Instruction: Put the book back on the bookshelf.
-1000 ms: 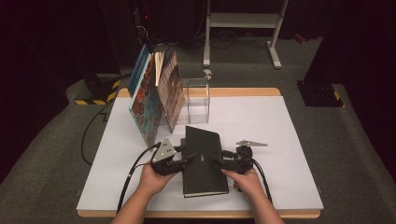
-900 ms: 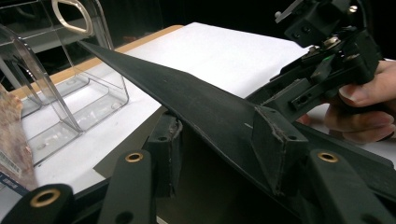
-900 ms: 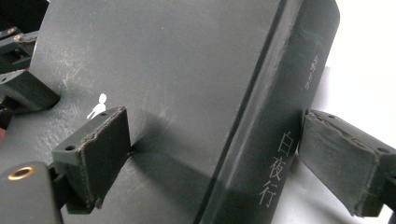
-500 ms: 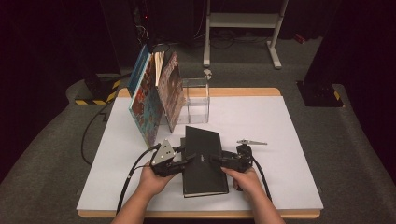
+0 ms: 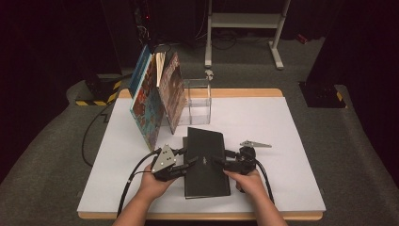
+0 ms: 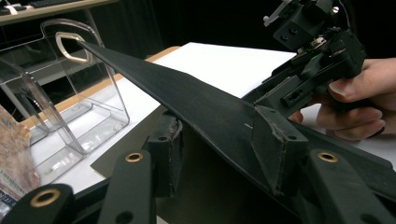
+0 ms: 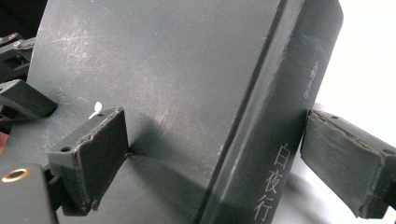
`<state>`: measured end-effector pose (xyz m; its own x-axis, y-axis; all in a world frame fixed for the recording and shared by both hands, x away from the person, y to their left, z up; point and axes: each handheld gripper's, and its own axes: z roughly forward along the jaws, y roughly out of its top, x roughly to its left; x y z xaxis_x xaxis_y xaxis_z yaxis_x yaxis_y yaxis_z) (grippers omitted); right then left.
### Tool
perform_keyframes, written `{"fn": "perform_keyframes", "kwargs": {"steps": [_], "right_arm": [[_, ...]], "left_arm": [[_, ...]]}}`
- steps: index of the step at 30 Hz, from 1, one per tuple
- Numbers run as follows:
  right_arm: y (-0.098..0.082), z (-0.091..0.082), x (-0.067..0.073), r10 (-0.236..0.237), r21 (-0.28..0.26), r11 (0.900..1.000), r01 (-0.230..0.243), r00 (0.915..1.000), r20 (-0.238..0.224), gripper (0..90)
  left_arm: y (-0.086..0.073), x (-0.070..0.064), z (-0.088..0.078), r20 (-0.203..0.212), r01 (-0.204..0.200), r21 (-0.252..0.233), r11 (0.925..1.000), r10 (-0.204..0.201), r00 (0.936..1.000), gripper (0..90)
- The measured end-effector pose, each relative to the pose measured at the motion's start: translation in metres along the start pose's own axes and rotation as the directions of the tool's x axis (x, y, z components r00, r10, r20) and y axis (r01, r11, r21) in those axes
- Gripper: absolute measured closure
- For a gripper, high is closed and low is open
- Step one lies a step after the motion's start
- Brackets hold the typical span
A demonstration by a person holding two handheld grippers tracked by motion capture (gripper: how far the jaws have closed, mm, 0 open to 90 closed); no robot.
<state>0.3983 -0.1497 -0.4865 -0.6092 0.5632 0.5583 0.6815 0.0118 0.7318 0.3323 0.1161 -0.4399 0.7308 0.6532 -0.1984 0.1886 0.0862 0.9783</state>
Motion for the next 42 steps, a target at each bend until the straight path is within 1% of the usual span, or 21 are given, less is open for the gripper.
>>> {"fn": "perform_keyframes", "kwargs": {"steps": [2, 6, 11, 13, 15, 18, 24, 34, 35, 38, 40, 41, 42], "right_arm": [[0.000, 0.000, -0.001, 0.002, 0.002, 1.000, -0.002, 1.0000, -0.005, 7.3], [0.001, 0.002, -0.006, 0.028, -0.003, 1.000, -0.028, 0.9992, -0.028, 7.1], [0.001, 0.002, -0.007, 0.029, -0.007, 1.000, -0.029, 0.9989, -0.037, 7.1], [0.001, 0.002, -0.008, 0.041, -0.008, 0.999, -0.041, 0.9981, -0.047, 7.1], [0.001, 0.002, -0.009, 0.037, -0.013, 0.999, -0.038, 0.9978, -0.056, 7.0], [0.002, 0.001, -0.009, 0.031, -0.015, 0.999, -0.032, 0.9979, -0.056, 7.0], [0.002, -0.001, -0.007, 0.025, -0.021, 0.999, -0.026, 0.9981, -0.056, 6.8], [0.002, -0.001, -0.009, 0.032, -0.046, 0.998, -0.036, 0.9971, -0.068, 6.7], [0.002, -0.001, -0.009, 0.041, -0.045, 0.998, -0.044, 0.9966, -0.072, 6.7], [0.003, -0.001, -0.010, 0.044, -0.051, 0.998, -0.048, 0.9956, -0.083, 6.7], [0.003, 0.000, -0.012, 0.052, -0.047, 0.997, -0.057, 0.9932, -0.104, 6.9], [0.003, 0.000, -0.013, 0.061, -0.049, 0.996, -0.068, 0.9905, -0.123, 6.8], [0.003, 0.001, -0.012, 0.060, -0.055, 0.996, -0.067, 0.9907, -0.123, 6.7]], "left_arm": [[0.000, 0.000, 0.000, 0.001, -0.006, 0.000, 1.0000, 0.006, 1.0000, 54.1], [-0.001, -0.001, -0.001, 0.005, -0.013, -0.009, 0.9999, 0.013, 0.9999, 54.0], [-0.003, 0.000, -0.003, 0.012, -0.026, -0.019, 0.9995, 0.026, 0.9996, 54.0], [-0.003, -0.001, -0.004, 0.017, -0.032, -0.026, 0.9992, 0.032, 0.9993, 54.0], [-0.003, -0.001, -0.004, 0.019, -0.031, -0.031, 0.9991, 0.031, 0.9993, 54.0], [-0.003, -0.002, -0.005, 0.023, -0.044, -0.034, 0.9984, 0.045, 0.9987, 54.0], [-0.003, -0.003, -0.005, 0.034, -0.060, -0.045, 0.9972, 0.061, 0.9976, 54.0], [-0.005, -0.003, -0.007, 0.048, -0.067, -0.066, 0.9956, 0.070, 0.9964, 54.0], [-0.005, -0.003, -0.007, 0.051, -0.071, -0.069, 0.9951, 0.074, 0.9959, 54.0], [-0.006, -0.003, -0.008, 0.059, -0.076, -0.078, 0.9940, 0.080, 0.9950, 54.0], [-0.006, -0.003, -0.008, 0.065, -0.080, -0.083, 0.9933, 0.085, 0.9943, 54.0], [-0.006, -0.003, -0.008, 0.066, -0.075, -0.083, 0.9937, 0.081, 0.9945, 54.0], [-0.006, -0.003, -0.007, 0.065, -0.075, -0.081, 0.9939, 0.081, 0.9946, 54.0]]}}
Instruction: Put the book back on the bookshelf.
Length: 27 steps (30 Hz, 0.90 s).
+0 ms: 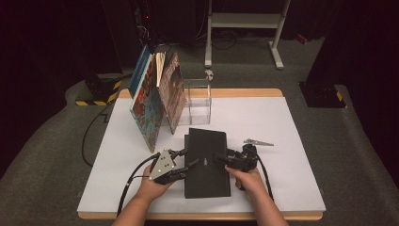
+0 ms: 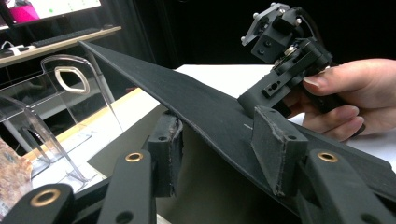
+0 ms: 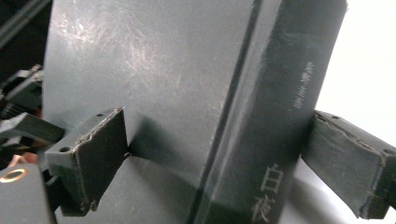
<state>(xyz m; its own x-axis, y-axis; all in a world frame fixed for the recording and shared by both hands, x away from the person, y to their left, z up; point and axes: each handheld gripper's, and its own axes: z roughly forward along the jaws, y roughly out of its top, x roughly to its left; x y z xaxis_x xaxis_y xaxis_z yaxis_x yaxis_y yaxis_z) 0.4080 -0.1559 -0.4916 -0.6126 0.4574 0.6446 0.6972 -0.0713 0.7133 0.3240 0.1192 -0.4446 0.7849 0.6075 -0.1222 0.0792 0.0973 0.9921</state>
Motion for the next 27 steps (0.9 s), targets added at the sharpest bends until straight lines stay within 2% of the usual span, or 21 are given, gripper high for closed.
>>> {"fn": "perform_keyframes", "kwargs": {"steps": [3, 6, 10, 12, 14, 15, 17, 20, 22, 23, 24, 25, 26, 27], "right_arm": [[0.000, 0.000, 0.001, 0.002, -0.001, 1.000, -0.002, 1.0000, 0.008, 6.8], [0.000, -0.002, 0.004, -0.017, -0.003, 1.000, 0.018, 0.9995, 0.028, 7.2], [-0.001, -0.006, 0.009, -0.056, -0.008, 0.998, 0.057, 0.9962, 0.066, 9.3], [-0.001, -0.007, 0.012, -0.075, -0.015, 0.997, 0.076, 0.9937, 0.084, 10.9], [-0.002, -0.009, 0.016, -0.103, -0.025, 0.994, 0.106, 0.9893, 0.103, 12.7], [-0.003, -0.010, 0.019, -0.123, -0.030, 0.991, 0.127, 0.9856, 0.116, 13.7], [-0.003, -0.012, 0.024, -0.149, -0.034, 0.987, 0.155, 0.9803, 0.129, 15.1], [-0.004, -0.016, 0.030, -0.181, -0.047, 0.981, 0.189, 0.9726, 0.146, 18.0], [-0.004, -0.017, 0.033, -0.189, -0.051, 0.979, 0.198, 0.9704, 0.151, 18.5], [-0.004, -0.018, 0.033, -0.190, -0.051, 0.979, 0.200, 0.9701, 0.151, 18.7], [-0.004, -0.018, 0.034, -0.194, -0.053, 0.977, 0.204, 0.9687, 0.155, 18.9], [-0.005, -0.018, 0.035, -0.197, -0.054, 0.977, 0.207, 0.9678, 0.157, 19.0], [-0.005, -0.018, 0.036, -0.200, -0.056, 0.976, 0.212, 0.9664, 0.161, 19.3], [-0.005, -0.019, 0.037, -0.202, -0.057, 0.975, 0.214, 0.9657, 0.163, 19.5]], "left_arm": [[-0.001, 0.002, 0.000, 0.001, 0.011, -0.001, 0.9999, -0.011, 0.9999, 54.0], [-0.001, 0.003, 0.000, 0.009, 0.026, -0.003, 0.9997, -0.026, 0.9996, 54.0], [-0.001, 0.007, 0.003, -0.007, 0.073, 0.035, 0.9967, -0.073, 0.9973, 54.6], [-0.001, 0.009, 0.004, -0.023, 0.111, 0.061, 0.9919, -0.110, 0.9937, 54.8], [0.001, 0.011, 0.006, -0.043, 0.175, 0.089, 0.9805, -0.172, 0.9842, 55.2], [0.001, 0.011, 0.006, -0.050, 0.193, 0.093, 0.9768, -0.189, 0.9807, 55.4], [0.003, 0.012, 0.007, -0.062, 0.238, 0.114, 0.9647, -0.232, 0.9708, 55.8], [0.005, 0.012, 0.007, -0.076, 0.278, 0.126, 0.9524, -0.270, 0.9599, 56.4], [0.007, 0.011, 0.007, -0.086, 0.302, 0.126, 0.9450, -0.293, 0.9523, 57.0], [0.008, 0.011, 0.007, -0.100, 0.331, 0.116, 0.9363, -0.321, 0.9418, 57.5], [0.008, 0.011, 0.007, -0.107, 0.340, 0.116, 0.9332, -0.329, 0.9383, 58.5], [0.009, 0.010, 0.007, -0.123, 0.372, 0.098, 0.9230, -0.360, 0.9250, 59.1], [0.009, 0.009, 0.007, -0.131, 0.381, 0.095, 0.9195, -0.368, 0.9204, 60.0], [0.009, 0.009, 0.007, -0.143, 0.398, 0.087, 0.9134, -0.383, 0.9124, 60.5]]}}
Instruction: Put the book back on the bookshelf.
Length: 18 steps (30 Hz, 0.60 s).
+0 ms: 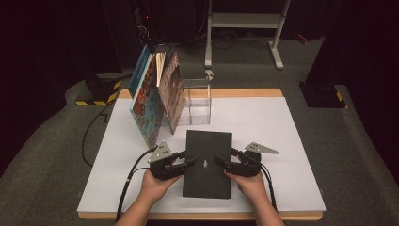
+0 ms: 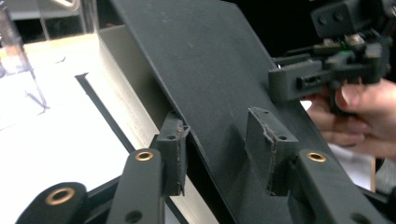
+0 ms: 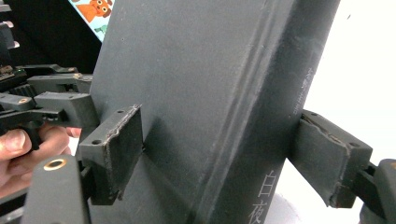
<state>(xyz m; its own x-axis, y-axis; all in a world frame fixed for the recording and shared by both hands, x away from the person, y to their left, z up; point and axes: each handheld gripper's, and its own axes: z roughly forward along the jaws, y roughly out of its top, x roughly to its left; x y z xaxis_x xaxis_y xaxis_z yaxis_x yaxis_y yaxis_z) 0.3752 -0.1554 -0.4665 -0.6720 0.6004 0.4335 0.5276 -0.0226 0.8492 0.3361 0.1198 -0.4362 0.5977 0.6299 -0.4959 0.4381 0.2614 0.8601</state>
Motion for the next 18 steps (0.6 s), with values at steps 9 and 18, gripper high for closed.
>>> {"fn": "perform_keyframes", "kwargs": {"steps": [9, 18], "right_arm": [[0.001, -0.008, 0.007, -0.027, -0.024, 0.999, 0.028, 0.9996, 0.012, 23.5], [0.008, -0.018, 0.014, -0.054, -0.080, 0.995, 0.056, 0.9981, 0.030, 29.3]], "left_arm": [[0.003, -0.004, -0.002, -0.018, 0.086, -0.024, 0.9960, -0.086, 0.9961, 63.6], [0.008, -0.012, -0.004, -0.007, 0.061, -0.073, 0.9955, -0.062, 0.9981, 67.5]]}}
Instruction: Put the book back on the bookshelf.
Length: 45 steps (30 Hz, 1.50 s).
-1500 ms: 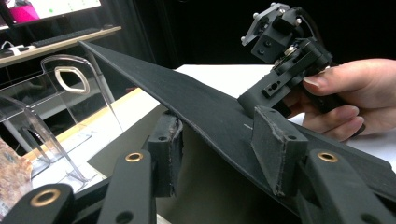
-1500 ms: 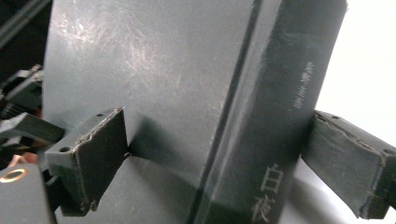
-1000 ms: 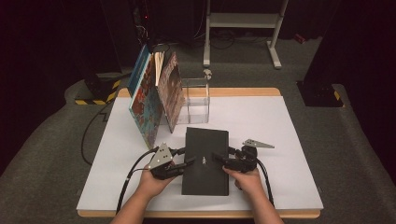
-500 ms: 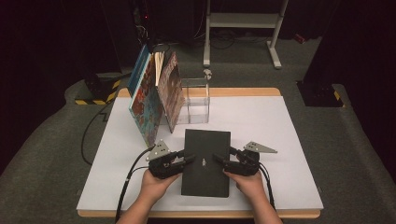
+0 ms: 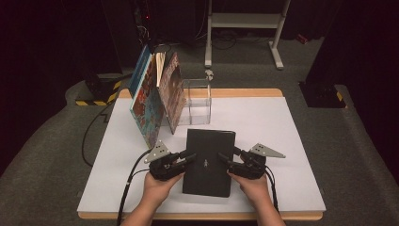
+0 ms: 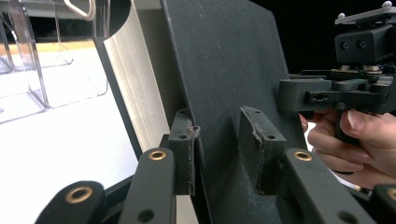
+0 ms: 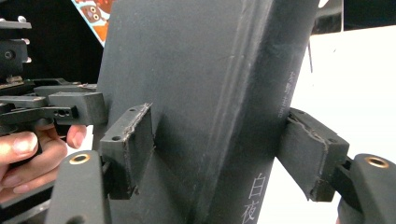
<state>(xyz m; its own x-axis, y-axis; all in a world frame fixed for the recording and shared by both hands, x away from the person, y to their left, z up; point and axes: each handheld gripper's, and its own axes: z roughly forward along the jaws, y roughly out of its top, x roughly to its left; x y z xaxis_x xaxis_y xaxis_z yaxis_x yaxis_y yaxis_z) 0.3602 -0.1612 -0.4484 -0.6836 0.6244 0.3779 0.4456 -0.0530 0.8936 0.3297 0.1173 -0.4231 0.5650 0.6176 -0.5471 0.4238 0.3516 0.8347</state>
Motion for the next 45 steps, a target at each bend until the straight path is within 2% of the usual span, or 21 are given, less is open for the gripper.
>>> {"fn": "perform_keyframes", "kwargs": {"steps": [6, 8, 12, 18, 21, 35, 45], "right_arm": [[0.006, -0.004, 0.004, -0.022, -0.033, 0.999, 0.022, 0.9998, 0.006, 32.8], [0.007, -0.005, 0.006, -0.026, -0.039, 0.999, 0.026, 0.9997, 0.005, 33.8], [0.011, -0.007, 0.008, -0.042, -0.055, 0.998, 0.042, 0.9991, 0.004, 35.8], [0.018, -0.008, 0.012, -0.089, -0.065, 0.994, 0.089, 0.9960, 0.015, 37.7], [0.020, -0.008, 0.014, -0.108, -0.067, 0.992, 0.110, 0.9938, 0.027, 37.9], [0.024, -0.006, 0.014, -0.113, -0.088, 0.989, 0.116, 0.9928, 0.039, 38.2], [0.029, -0.004, 0.012, -0.122, -0.103, 0.987, 0.126, 0.9915, 0.047, 38.2]], "left_arm": [[0.003, -0.004, -0.001, 0.006, -0.018, -0.026, 0.9995, 0.018, 0.9998, 68.9], [0.002, -0.007, -0.002, 0.004, -0.046, -0.041, 0.9981, 0.046, 0.9989, 69.1], [0.004, -0.008, -0.002, 0.006, -0.062, -0.048, 0.9969, 0.062, 0.9981, 69.7], [0.006, -0.008, -0.001, 0.002, -0.091, -0.054, 0.9944, 0.091, 0.9958, 69.7], [0.008, -0.007, 0.000, 0.003, -0.081, -0.063, 0.9947, 0.081, 0.9967, 69.5], [0.011, -0.004, 0.003, 0.009, -0.099, -0.069, 0.9927, 0.099, 0.9950, 69.3], [0.014, -0.002, 0.008, 0.015, -0.090, -0.090, 0.9919, 0.091, 0.9957, 69.2]]}}
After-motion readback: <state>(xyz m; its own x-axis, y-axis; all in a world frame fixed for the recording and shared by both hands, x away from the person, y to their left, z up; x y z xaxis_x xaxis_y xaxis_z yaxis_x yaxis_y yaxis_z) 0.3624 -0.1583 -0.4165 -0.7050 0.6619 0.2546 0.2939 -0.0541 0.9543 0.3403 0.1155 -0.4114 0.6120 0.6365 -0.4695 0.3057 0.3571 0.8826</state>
